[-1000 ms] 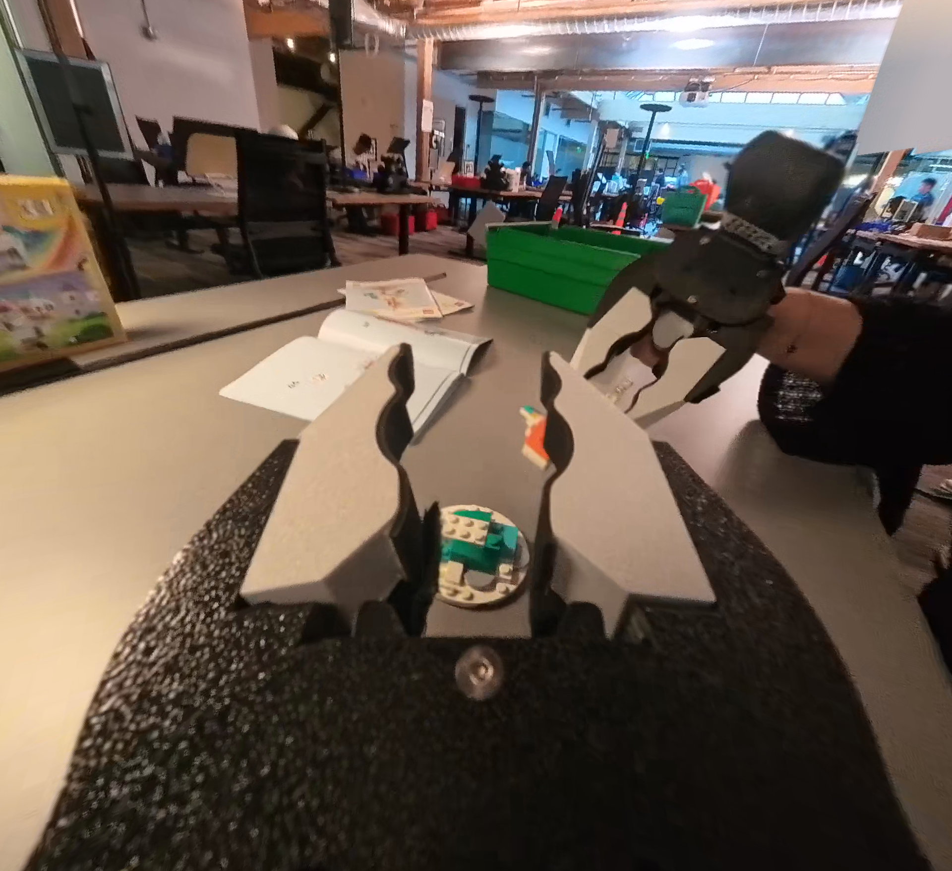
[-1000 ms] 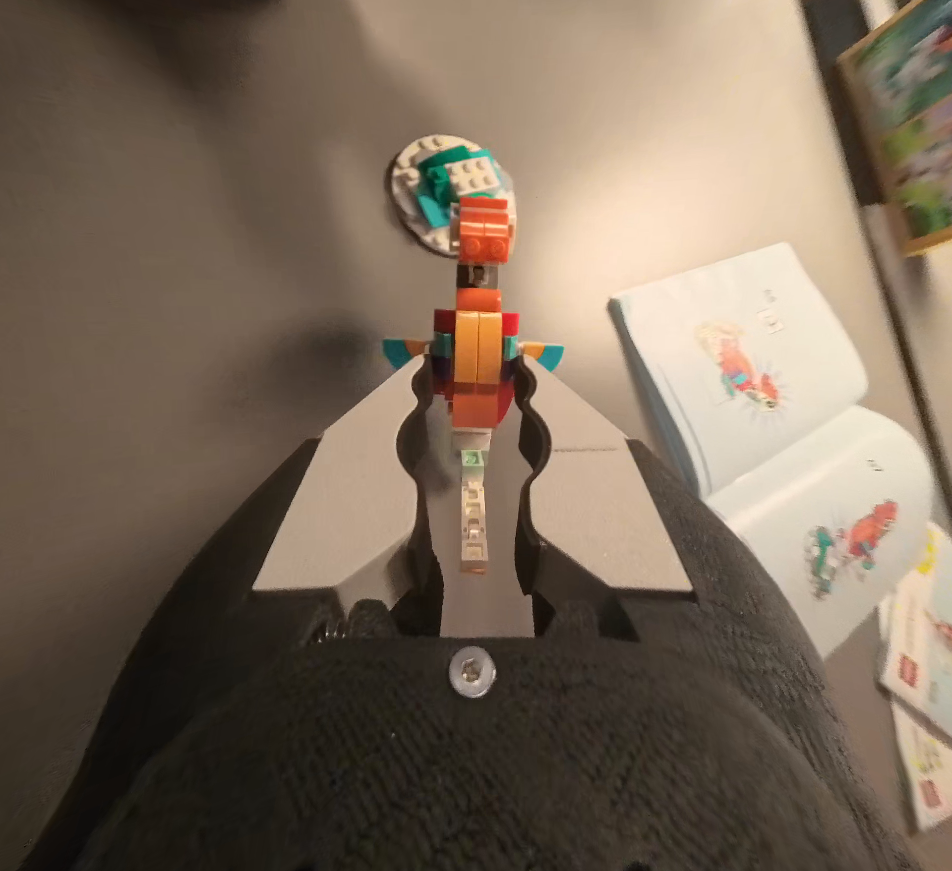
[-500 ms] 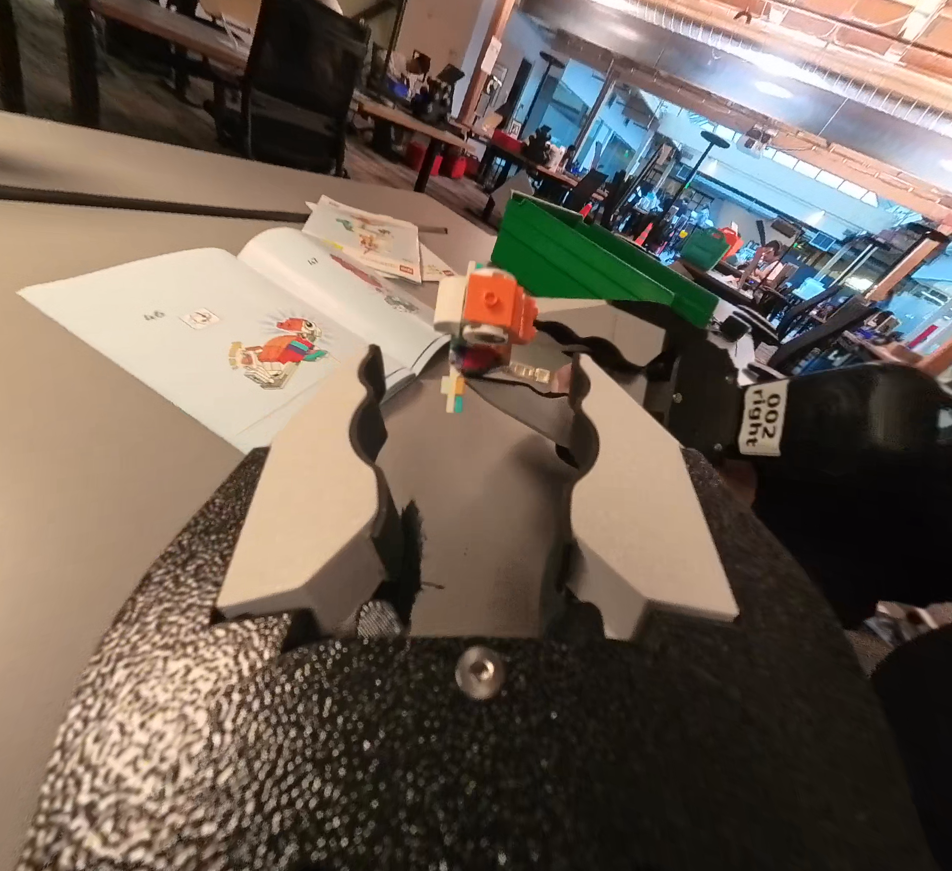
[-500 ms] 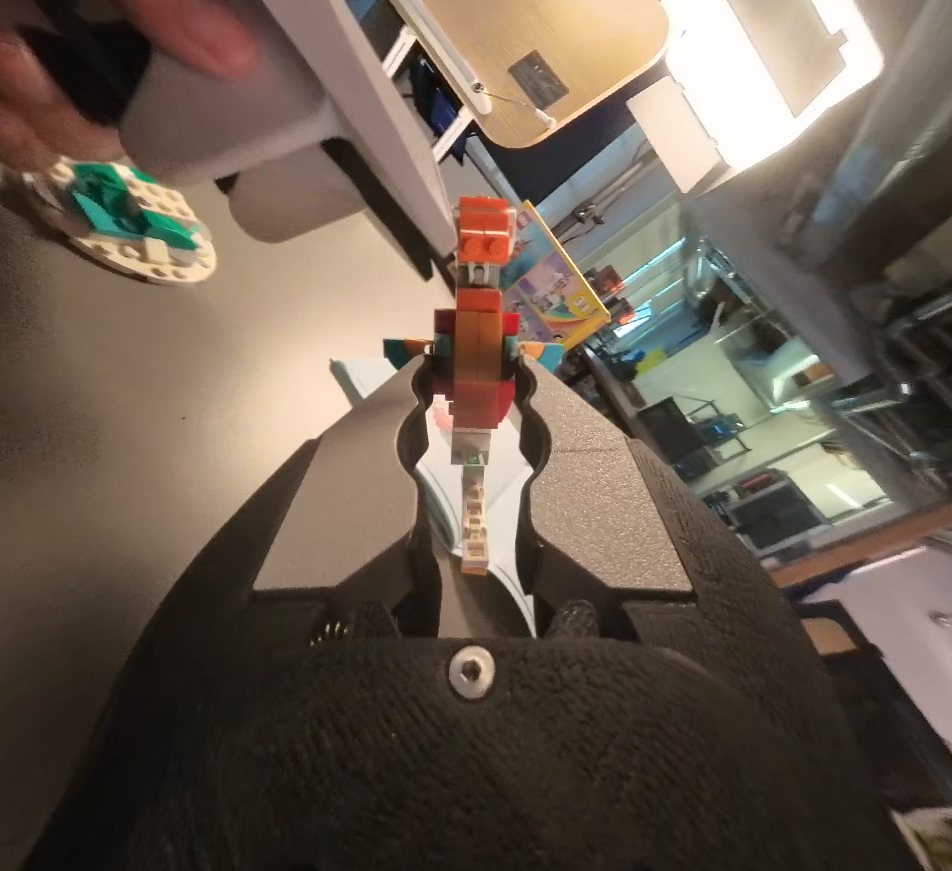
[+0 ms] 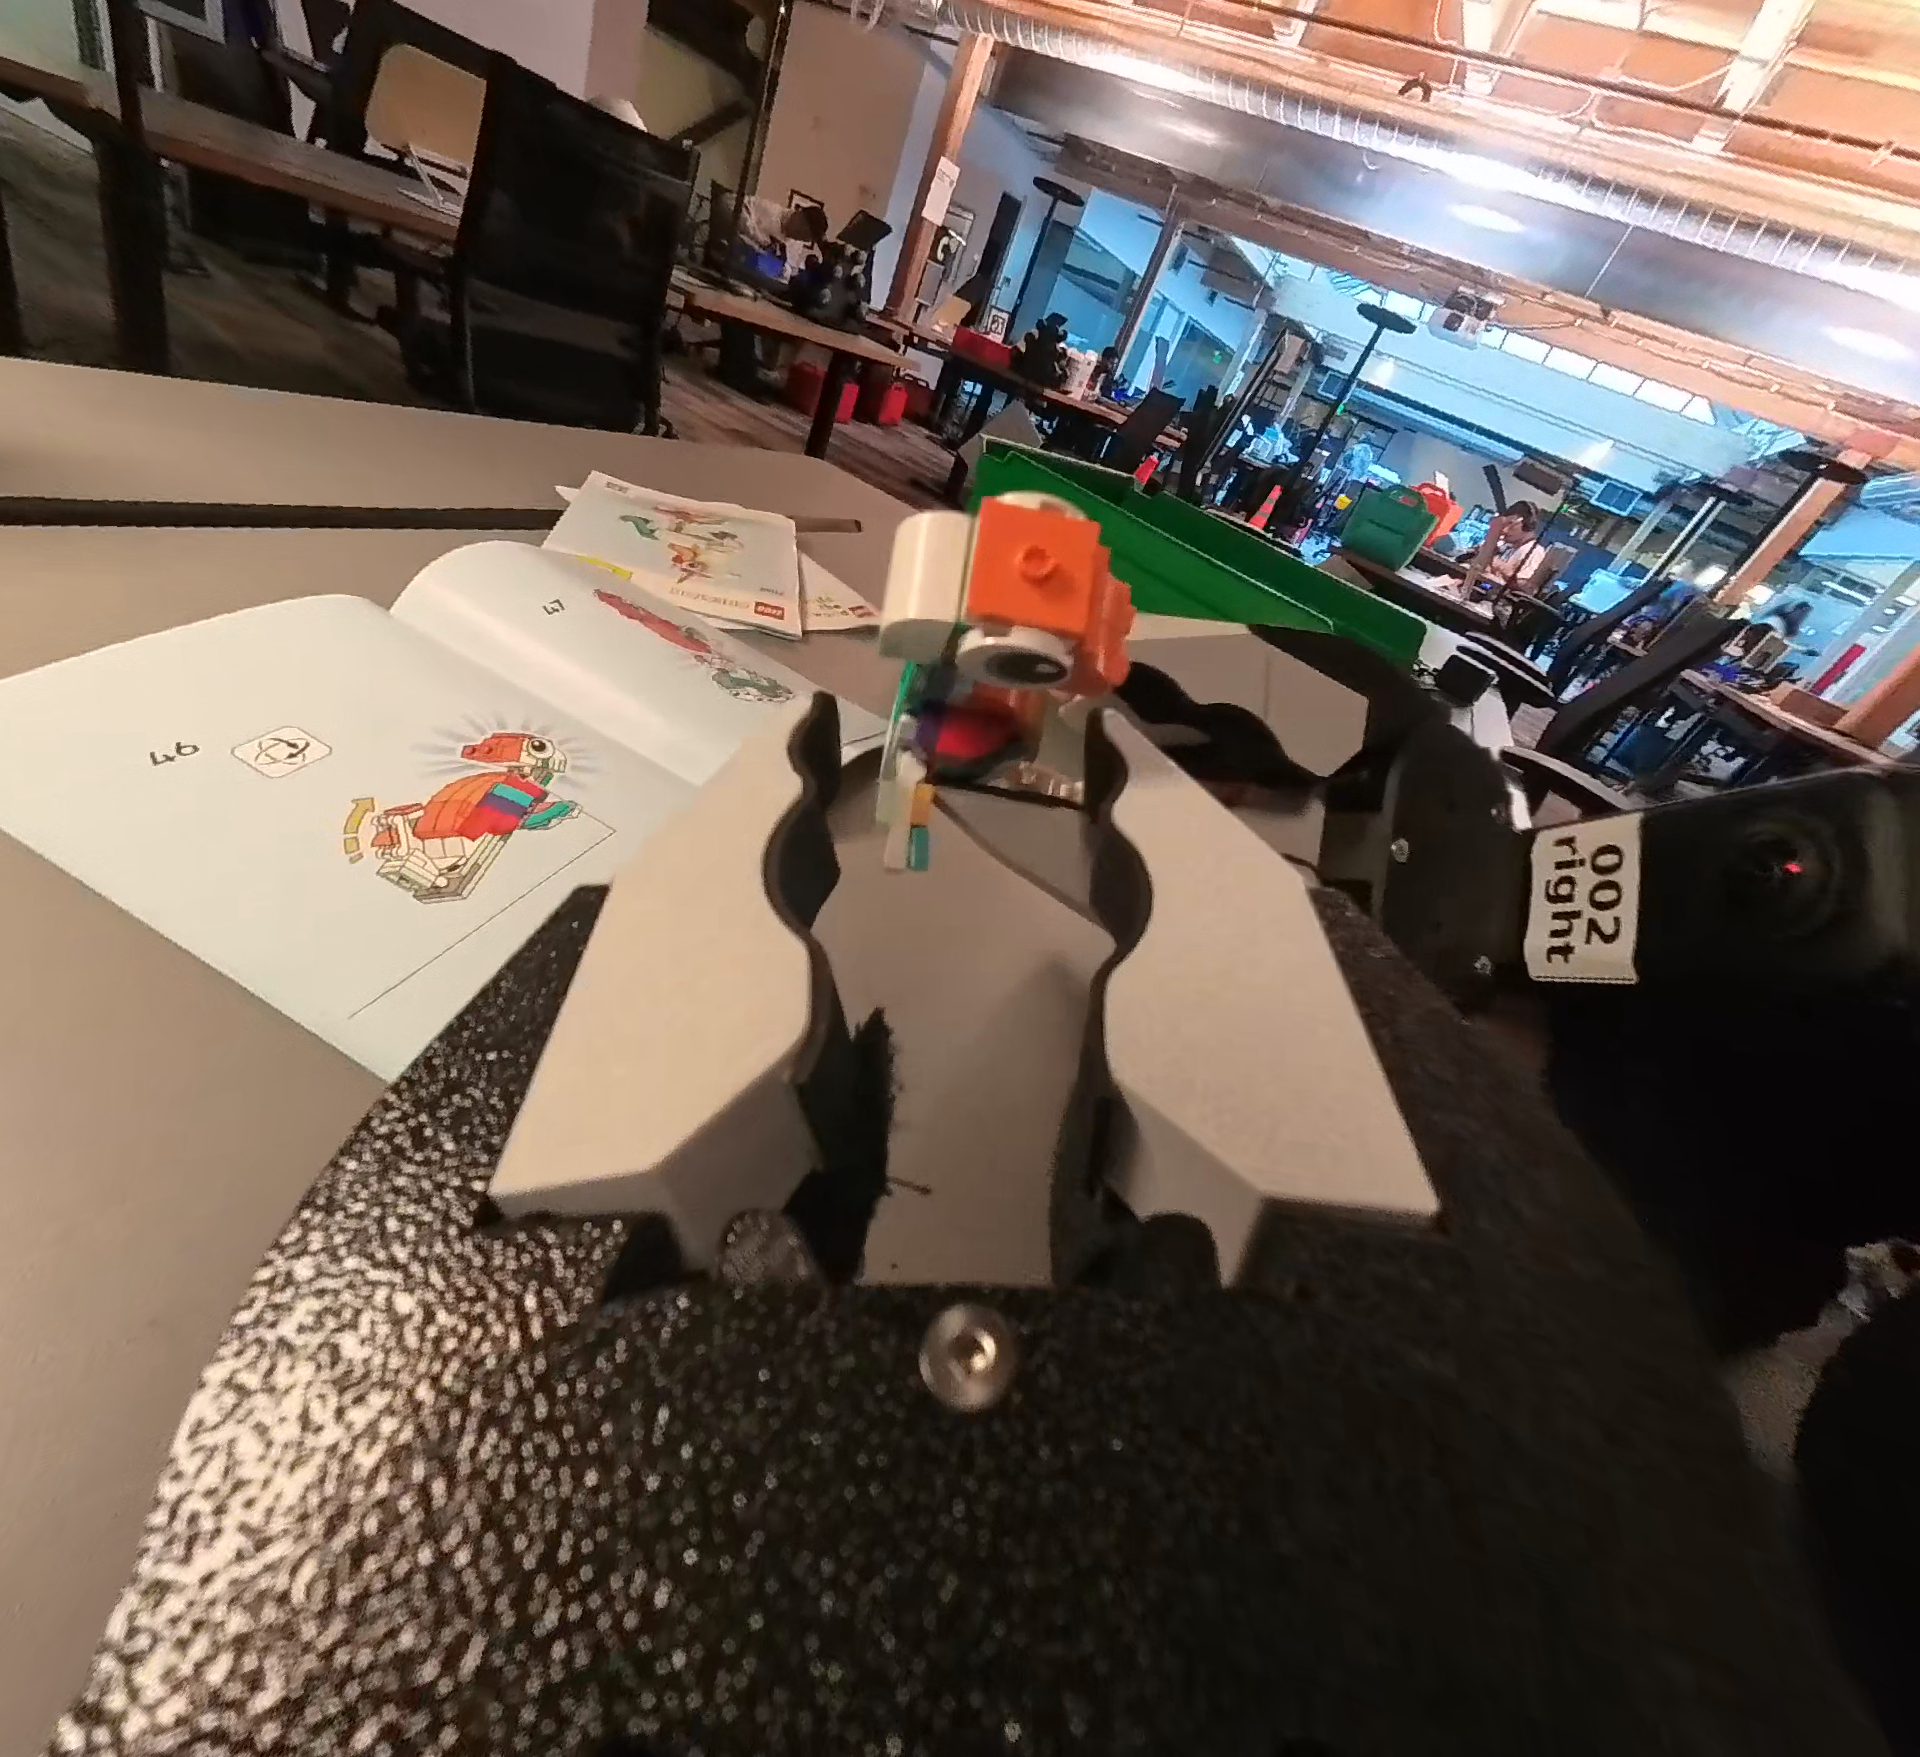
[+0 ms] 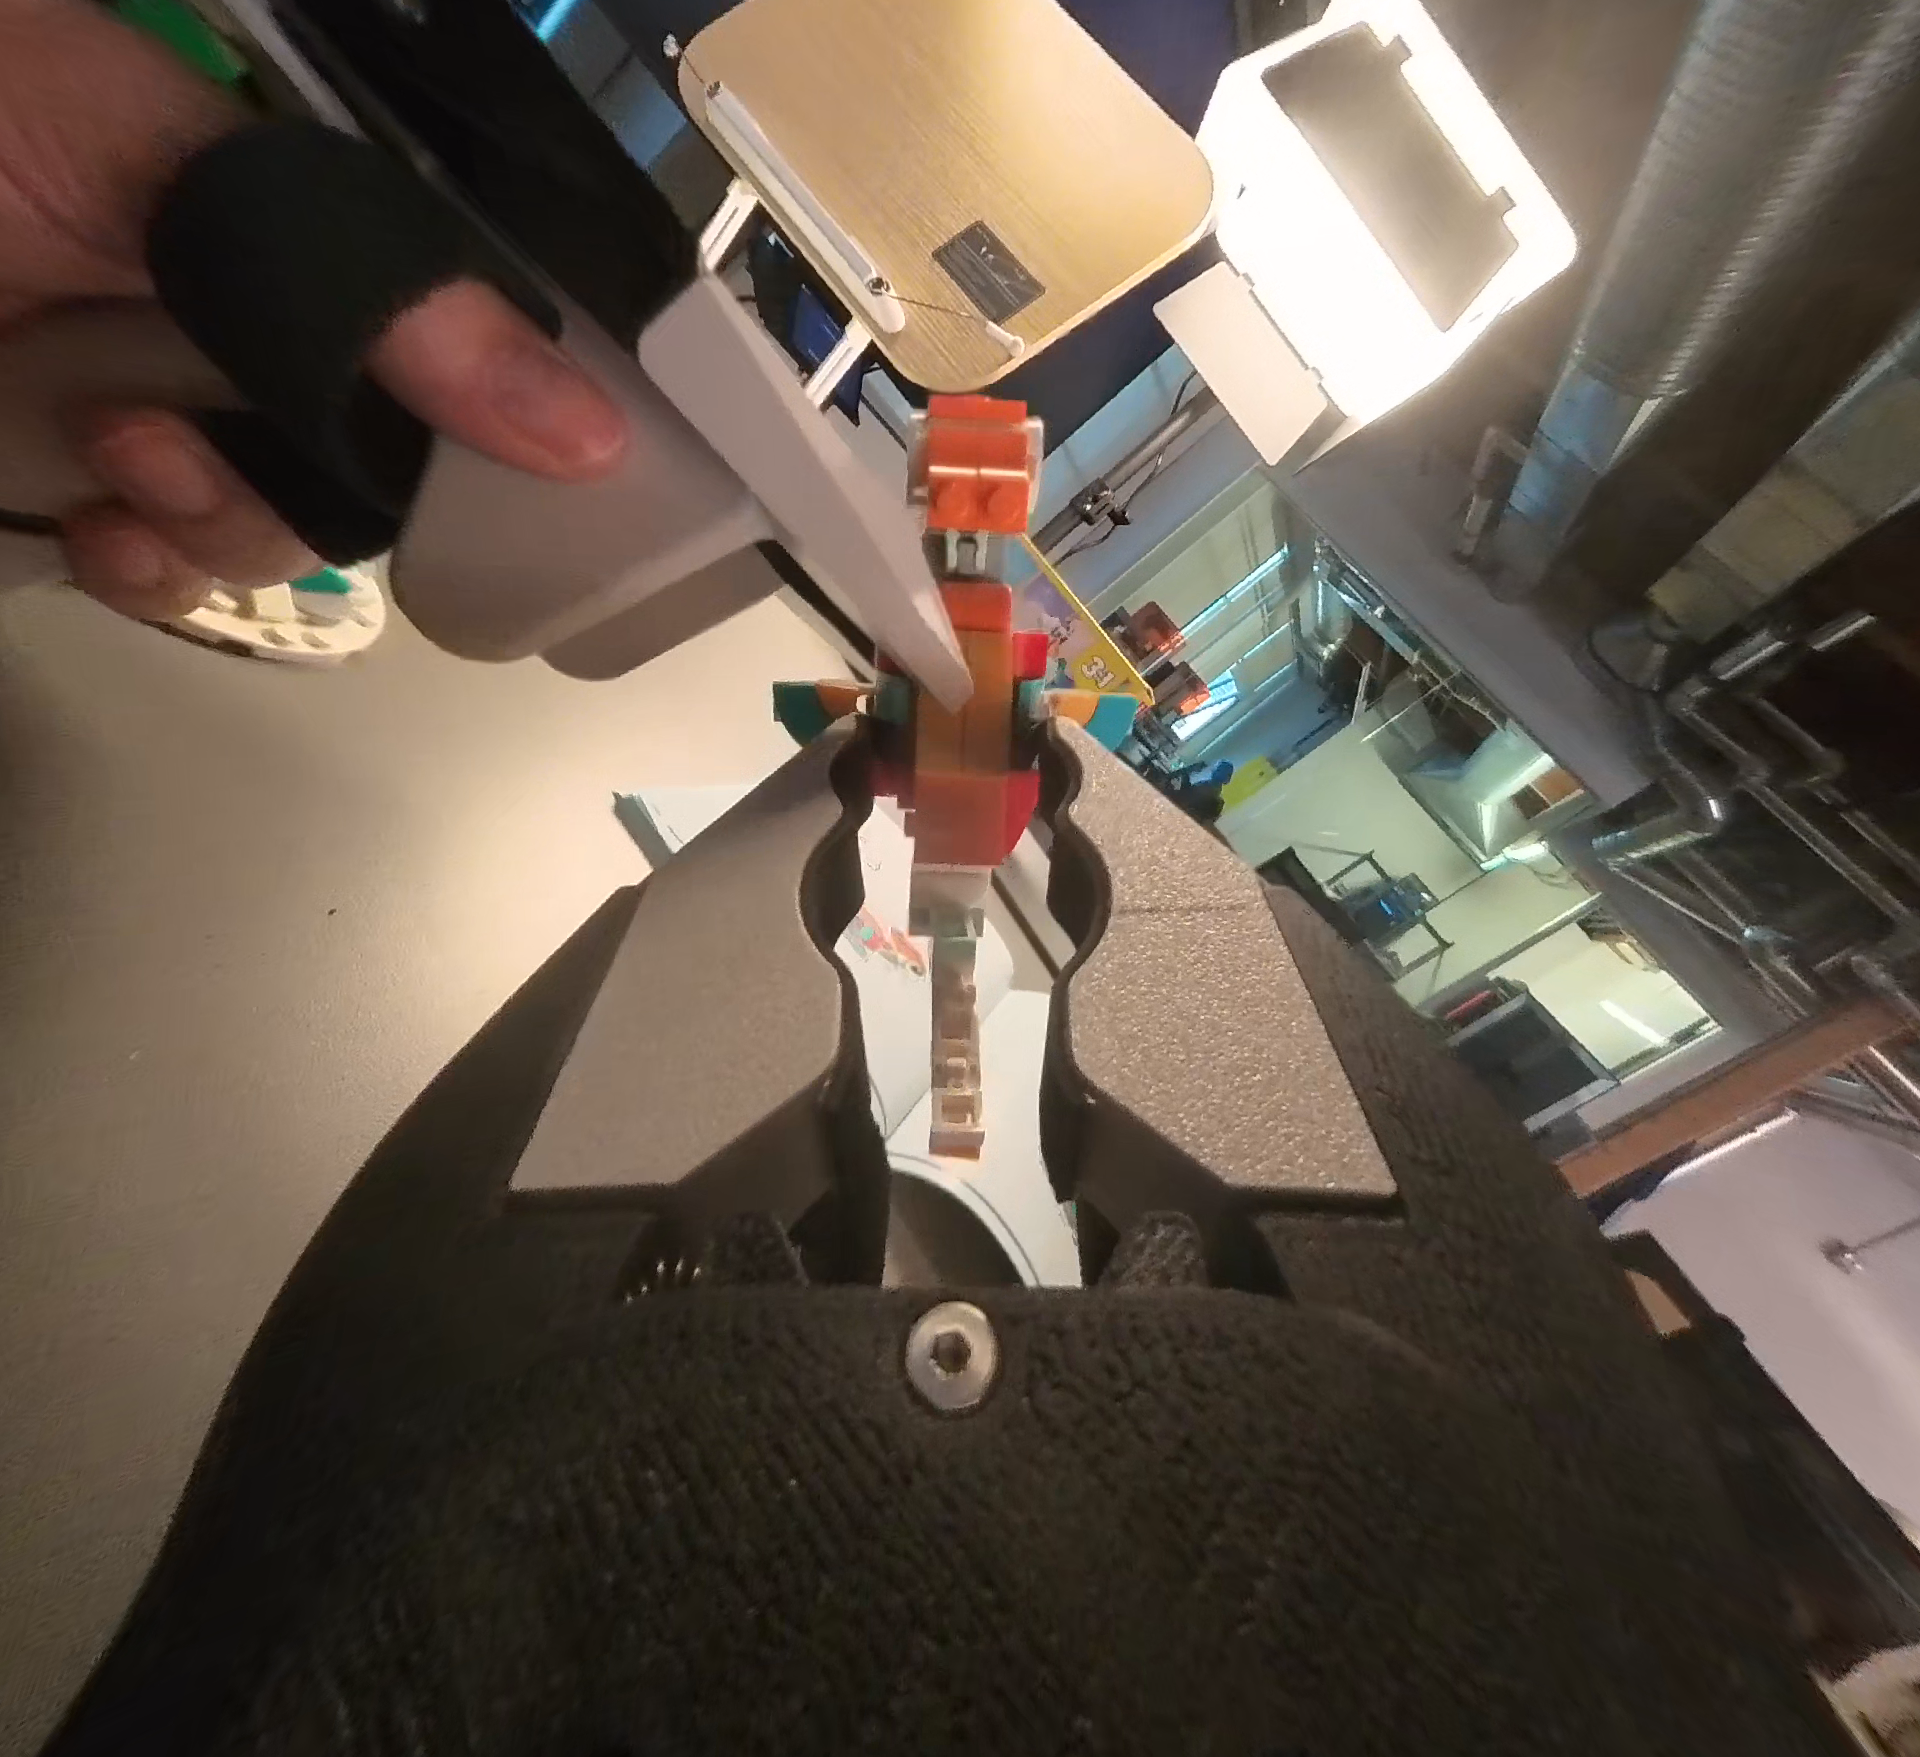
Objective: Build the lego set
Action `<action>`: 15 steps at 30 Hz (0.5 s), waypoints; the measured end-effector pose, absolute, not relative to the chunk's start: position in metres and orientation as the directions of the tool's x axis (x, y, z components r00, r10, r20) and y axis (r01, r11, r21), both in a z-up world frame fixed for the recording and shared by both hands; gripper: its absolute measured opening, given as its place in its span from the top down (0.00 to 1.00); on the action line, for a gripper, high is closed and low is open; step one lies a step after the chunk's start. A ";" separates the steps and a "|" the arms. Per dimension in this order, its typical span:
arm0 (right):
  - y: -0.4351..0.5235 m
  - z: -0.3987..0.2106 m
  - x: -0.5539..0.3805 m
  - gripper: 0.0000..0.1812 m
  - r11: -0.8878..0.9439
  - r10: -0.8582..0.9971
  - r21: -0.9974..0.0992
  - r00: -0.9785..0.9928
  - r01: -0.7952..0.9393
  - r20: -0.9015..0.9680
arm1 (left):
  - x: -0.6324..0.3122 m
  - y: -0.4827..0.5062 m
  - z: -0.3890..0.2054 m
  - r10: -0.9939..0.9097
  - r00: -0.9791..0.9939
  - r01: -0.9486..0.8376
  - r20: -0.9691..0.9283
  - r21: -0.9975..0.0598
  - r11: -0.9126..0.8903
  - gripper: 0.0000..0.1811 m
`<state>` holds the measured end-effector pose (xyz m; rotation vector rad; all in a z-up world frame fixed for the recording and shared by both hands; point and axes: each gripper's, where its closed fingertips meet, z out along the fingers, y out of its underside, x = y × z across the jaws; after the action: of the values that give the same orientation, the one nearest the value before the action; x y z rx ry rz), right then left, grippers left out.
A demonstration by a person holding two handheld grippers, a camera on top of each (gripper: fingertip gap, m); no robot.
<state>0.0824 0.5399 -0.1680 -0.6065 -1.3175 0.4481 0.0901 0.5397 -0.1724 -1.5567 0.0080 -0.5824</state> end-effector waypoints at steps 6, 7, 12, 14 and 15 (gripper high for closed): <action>0.528 -0.169 0.082 0.84 0.772 0.626 -0.636 0.173 0.001 0.760 | 0.092 0.535 -0.167 -0.386 0.868 0.321 0.313 -0.946 -0.044 0.85; 0.528 -0.170 0.082 0.84 0.768 0.631 -0.640 0.166 -0.002 0.758 | 0.093 0.535 -0.168 -0.389 0.870 0.312 0.303 -0.949 -0.042 0.86; 0.523 -0.171 0.083 0.84 0.753 0.655 -0.658 0.133 -0.033 0.743 | 0.095 0.533 -0.169 -0.409 0.864 0.301 0.294 -0.952 -0.050 0.84; 0.520 -0.171 0.084 0.84 0.754 0.655 -0.656 0.126 -0.043 0.745 | 0.097 0.534 -0.171 -0.413 0.863 0.292 0.290 -0.955 -0.061 0.82; 0.519 -0.171 0.083 0.84 0.756 0.653 -0.654 0.124 -0.043 0.747 | 0.098 0.533 -0.170 -0.419 0.862 0.287 0.284 -0.956 -0.058 0.84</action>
<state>0.0835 0.5189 -0.1714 -0.5518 -1.3649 0.5462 0.0985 0.5333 -0.1704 -1.5240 0.1093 -0.5777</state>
